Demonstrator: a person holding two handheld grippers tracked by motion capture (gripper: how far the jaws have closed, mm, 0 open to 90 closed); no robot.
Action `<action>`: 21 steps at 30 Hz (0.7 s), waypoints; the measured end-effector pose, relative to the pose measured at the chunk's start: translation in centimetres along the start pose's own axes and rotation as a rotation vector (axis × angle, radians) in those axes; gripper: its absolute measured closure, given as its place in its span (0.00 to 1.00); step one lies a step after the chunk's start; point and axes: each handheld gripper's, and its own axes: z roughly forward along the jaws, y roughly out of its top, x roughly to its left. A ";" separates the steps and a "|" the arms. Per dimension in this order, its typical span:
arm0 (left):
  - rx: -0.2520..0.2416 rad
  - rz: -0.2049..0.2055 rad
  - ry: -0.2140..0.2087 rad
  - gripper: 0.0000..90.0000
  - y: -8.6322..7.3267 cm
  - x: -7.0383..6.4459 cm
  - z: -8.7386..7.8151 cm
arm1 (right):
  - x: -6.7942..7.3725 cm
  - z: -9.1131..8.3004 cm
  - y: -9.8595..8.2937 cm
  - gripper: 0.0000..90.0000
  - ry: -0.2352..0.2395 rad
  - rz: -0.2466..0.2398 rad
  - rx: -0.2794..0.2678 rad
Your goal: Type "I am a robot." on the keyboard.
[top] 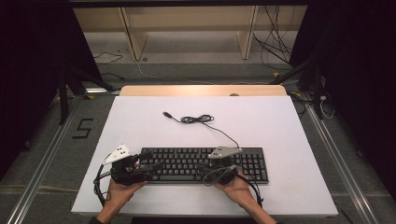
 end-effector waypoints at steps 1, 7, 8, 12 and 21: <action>0.001 0.003 0.001 0.31 0.0 0.0 0.0 | 0.0 0.2 -0.1 0.98 -0.002 -0.002 0.011; 0.006 0.012 0.002 0.31 -0.1 0.0 0.1 | 0.0 1.1 -0.3 1.00 -0.011 -0.015 0.054; 0.006 0.013 0.003 0.31 -0.1 -0.1 0.1 | 0.0 1.2 -0.3 1.00 -0.012 -0.014 0.059; 0.006 0.015 0.002 0.31 -0.1 -0.1 0.1 | 0.0 1.8 -0.4 1.00 -0.022 -0.019 0.085; 0.010 0.017 0.006 0.31 -0.1 -0.1 0.1 | 0.2 2.2 -0.8 1.00 -0.035 -0.030 0.089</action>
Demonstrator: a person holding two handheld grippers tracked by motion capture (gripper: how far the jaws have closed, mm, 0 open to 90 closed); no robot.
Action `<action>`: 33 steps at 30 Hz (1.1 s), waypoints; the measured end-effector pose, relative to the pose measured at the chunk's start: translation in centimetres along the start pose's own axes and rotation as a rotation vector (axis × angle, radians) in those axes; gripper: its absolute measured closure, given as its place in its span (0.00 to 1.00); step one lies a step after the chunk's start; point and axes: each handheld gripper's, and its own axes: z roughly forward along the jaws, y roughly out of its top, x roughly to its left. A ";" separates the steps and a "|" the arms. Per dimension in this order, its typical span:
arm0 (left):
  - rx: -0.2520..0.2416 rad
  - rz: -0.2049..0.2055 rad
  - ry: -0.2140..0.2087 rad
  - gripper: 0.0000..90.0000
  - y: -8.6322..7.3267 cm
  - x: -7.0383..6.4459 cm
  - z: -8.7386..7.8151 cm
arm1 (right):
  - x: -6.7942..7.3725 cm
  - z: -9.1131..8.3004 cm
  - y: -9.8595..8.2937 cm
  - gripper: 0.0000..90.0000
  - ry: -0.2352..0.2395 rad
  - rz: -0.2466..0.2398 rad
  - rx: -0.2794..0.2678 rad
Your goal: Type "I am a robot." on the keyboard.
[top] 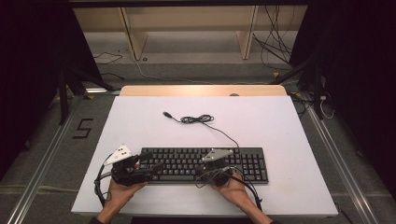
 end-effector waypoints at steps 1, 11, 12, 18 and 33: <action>0.000 0.000 0.001 0.31 0.0 0.0 0.0 | 0.0 0.0 0.0 1.00 0.001 0.003 0.000; -0.003 0.001 0.003 0.31 0.0 0.1 -0.1 | -0.2 -0.4 0.1 0.99 0.016 0.039 -0.023; -0.003 0.002 0.004 0.31 0.0 0.1 -0.1 | -0.3 -0.5 0.1 0.98 0.019 0.044 -0.031; -0.004 0.003 0.003 0.31 0.0 0.1 -0.1 | -0.9 -1.7 0.3 0.95 0.021 0.075 -0.086; -0.003 0.003 0.000 0.31 0.1 0.2 -0.2 | -1.8 -5.5 0.0 0.54 0.009 0.110 -0.198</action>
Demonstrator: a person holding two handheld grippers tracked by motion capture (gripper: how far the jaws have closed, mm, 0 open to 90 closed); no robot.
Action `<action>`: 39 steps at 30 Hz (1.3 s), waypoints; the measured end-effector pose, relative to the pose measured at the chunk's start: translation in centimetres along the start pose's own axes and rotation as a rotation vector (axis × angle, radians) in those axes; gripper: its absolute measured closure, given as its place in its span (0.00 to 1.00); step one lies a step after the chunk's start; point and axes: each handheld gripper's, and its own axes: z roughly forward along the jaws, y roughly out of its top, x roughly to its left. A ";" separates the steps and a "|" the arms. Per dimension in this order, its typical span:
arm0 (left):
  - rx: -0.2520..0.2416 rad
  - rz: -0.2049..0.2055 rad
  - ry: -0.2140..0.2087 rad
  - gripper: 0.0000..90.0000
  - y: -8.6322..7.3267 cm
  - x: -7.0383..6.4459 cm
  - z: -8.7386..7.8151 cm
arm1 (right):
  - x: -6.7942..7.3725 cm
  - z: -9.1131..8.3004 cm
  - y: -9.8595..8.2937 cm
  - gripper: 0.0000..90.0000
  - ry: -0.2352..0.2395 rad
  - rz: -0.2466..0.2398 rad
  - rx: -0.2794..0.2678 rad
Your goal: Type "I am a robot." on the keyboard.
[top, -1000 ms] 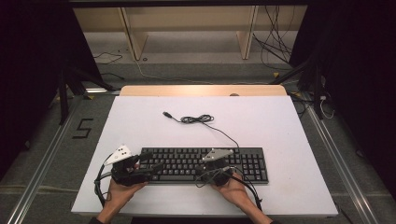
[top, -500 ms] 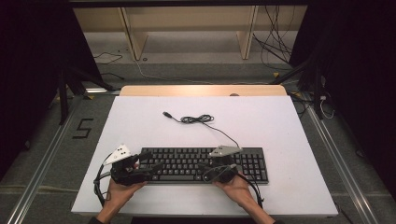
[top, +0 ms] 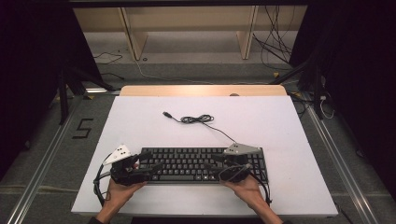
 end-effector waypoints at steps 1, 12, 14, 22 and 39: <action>0.001 0.000 -0.001 0.31 0.0 0.0 0.0 | -0.1 -0.2 0.0 0.52 0.000 0.000 -0.003; 0.014 0.000 -0.010 0.30 0.0 0.0 0.1 | -0.5 -2.8 -0.6 0.39 -0.011 0.002 -0.079; 0.015 0.002 -0.010 0.30 0.0 0.0 0.1 | -0.6 -3.3 -0.8 0.39 -0.017 0.002 -0.092; 0.019 0.001 -0.019 0.29 0.0 -0.2 0.2 | -1.0 -5.0 -1.9 0.36 -0.049 0.005 -0.120; 0.023 0.007 -0.032 0.29 -0.2 -0.5 -0.2 | -1.7 -8.0 -4.1 0.32 -0.128 -0.003 -0.145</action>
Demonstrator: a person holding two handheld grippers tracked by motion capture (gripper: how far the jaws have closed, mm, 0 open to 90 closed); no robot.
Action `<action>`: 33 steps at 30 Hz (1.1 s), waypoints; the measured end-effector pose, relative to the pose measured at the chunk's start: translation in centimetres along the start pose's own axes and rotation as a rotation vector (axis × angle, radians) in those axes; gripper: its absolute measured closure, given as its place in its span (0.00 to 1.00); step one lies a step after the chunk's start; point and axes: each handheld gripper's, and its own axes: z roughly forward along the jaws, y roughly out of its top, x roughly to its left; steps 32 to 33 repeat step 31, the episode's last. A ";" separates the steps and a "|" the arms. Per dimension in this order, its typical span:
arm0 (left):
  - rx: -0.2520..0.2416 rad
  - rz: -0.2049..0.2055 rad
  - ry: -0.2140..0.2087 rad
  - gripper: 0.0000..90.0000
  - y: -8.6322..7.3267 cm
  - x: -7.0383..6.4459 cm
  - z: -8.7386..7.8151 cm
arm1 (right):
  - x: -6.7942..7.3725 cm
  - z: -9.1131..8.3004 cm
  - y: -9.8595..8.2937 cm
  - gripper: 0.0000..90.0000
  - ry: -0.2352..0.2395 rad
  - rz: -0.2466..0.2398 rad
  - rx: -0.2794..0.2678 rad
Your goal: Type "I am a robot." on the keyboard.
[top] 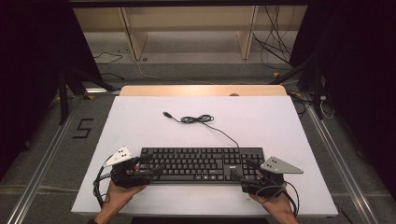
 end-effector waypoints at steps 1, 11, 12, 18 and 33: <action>0.000 -0.001 0.000 0.29 0.0 0.0 0.0 | -0.1 -0.1 -0.1 0.32 -0.005 0.001 -0.002; 0.008 0.006 -0.001 0.29 -0.1 -0.1 0.2 | -0.3 -0.5 -0.3 0.31 -0.020 0.013 -0.006; 0.008 0.004 0.000 0.29 -0.1 -0.1 0.2 | -0.3 -0.5 -0.3 0.31 -0.019 0.014 -0.007; 0.007 0.004 0.001 0.29 -0.1 -0.1 0.2 | -0.3 -0.5 -0.2 0.29 -0.017 0.014 -0.012; 0.008 0.005 0.005 0.29 -0.1 0.0 0.2 | -0.3 -0.5 -0.2 0.28 -0.018 0.011 -0.016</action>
